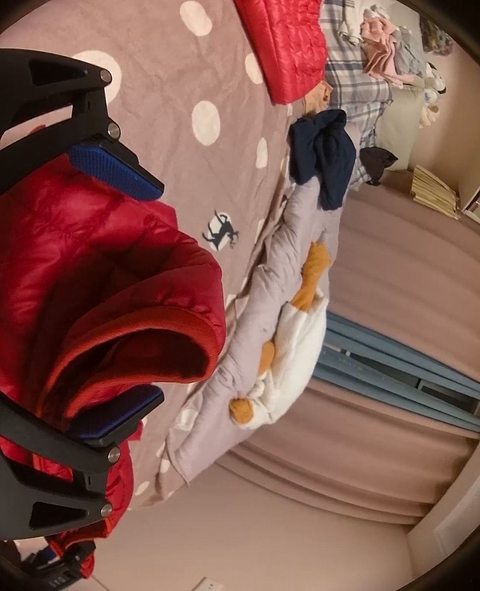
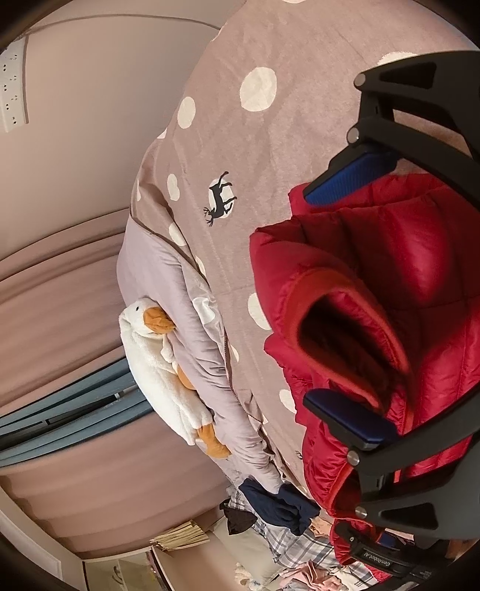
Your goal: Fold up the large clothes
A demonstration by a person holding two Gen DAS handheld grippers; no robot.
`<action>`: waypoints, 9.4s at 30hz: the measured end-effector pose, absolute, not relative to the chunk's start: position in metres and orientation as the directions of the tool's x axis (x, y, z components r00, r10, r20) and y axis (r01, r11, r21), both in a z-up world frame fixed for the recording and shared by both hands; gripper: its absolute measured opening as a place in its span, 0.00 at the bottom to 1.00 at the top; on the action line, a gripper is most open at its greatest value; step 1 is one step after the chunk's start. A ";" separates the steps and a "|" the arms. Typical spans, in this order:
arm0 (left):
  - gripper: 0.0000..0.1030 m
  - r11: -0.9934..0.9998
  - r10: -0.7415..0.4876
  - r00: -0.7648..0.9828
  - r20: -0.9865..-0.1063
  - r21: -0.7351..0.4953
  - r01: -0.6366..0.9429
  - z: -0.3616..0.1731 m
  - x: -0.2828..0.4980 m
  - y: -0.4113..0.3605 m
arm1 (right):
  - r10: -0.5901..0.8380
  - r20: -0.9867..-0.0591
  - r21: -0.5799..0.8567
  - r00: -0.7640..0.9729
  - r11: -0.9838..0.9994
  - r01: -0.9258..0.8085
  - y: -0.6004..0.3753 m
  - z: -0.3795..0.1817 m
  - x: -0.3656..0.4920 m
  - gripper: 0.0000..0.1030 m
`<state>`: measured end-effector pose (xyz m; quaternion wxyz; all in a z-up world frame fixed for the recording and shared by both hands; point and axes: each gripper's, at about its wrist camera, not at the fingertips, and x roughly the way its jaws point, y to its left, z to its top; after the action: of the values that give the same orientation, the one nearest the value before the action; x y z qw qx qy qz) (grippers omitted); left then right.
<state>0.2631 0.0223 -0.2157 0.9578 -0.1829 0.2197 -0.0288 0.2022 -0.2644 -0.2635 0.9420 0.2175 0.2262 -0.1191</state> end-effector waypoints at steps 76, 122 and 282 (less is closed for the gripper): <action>0.92 0.940 -0.204 0.887 -0.414 -0.336 0.059 -0.215 0.272 0.005 | -0.114 -0.457 0.242 0.882 0.938 0.247 -0.229 -0.258 0.218 0.99; 0.79 0.999 -0.040 0.834 -0.550 -0.029 0.029 -0.266 0.304 -0.029 | -0.161 -0.597 0.071 0.786 0.965 0.252 -0.213 -0.322 0.279 1.00; 0.44 0.726 -0.431 0.666 -0.608 -0.673 -0.145 -0.310 0.269 0.042 | 0.369 -0.439 0.884 0.819 0.341 0.320 -0.242 -0.375 0.214 0.38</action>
<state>0.2686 0.0422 -0.3096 0.8386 -0.3604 0.3993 -0.0853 0.2139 -0.2419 -0.3749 0.7618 0.5737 0.3003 0.0160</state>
